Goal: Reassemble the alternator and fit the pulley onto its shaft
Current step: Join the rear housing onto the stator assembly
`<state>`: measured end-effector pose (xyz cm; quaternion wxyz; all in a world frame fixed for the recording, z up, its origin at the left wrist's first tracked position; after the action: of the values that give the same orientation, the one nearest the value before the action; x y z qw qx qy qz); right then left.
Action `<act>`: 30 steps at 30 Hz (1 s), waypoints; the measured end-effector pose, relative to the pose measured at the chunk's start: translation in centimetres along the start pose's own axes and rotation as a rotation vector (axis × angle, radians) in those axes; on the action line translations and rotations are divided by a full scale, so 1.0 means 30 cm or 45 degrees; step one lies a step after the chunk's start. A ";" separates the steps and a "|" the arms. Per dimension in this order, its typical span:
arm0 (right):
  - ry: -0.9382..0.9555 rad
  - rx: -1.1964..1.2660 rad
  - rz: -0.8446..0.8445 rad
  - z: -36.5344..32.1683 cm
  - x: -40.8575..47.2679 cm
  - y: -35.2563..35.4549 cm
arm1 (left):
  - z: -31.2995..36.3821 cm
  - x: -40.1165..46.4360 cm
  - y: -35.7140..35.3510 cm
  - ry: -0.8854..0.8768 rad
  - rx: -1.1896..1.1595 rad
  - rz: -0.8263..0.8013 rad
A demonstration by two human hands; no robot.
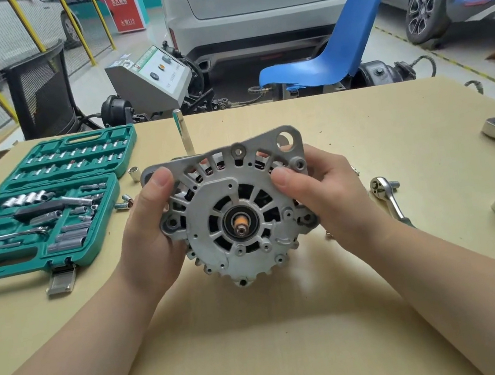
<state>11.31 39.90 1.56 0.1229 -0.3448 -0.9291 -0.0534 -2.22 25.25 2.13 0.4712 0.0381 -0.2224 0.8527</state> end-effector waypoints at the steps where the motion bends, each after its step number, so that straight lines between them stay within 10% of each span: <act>1: -0.001 0.013 -0.005 -0.002 -0.001 0.001 | -0.002 -0.002 0.004 0.004 0.015 0.014; 30: 0.308 -0.263 -0.187 -0.063 0.006 -0.047 | 0.046 0.037 0.094 -0.208 0.223 0.161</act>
<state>10.61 38.60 3.41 0.1935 -0.2778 -0.9198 -0.1985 -5.35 24.26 2.69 0.3918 0.1342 -0.1868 0.8909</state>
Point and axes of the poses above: each hand's wrist, its own x-axis towards the middle knuckle, its own y-axis out of the back of the hand, z = x × y, the point moved 9 cm from there along x, towards the middle knuckle, and after that the axes turned 3 degrees about z, right-handed, at the moved point
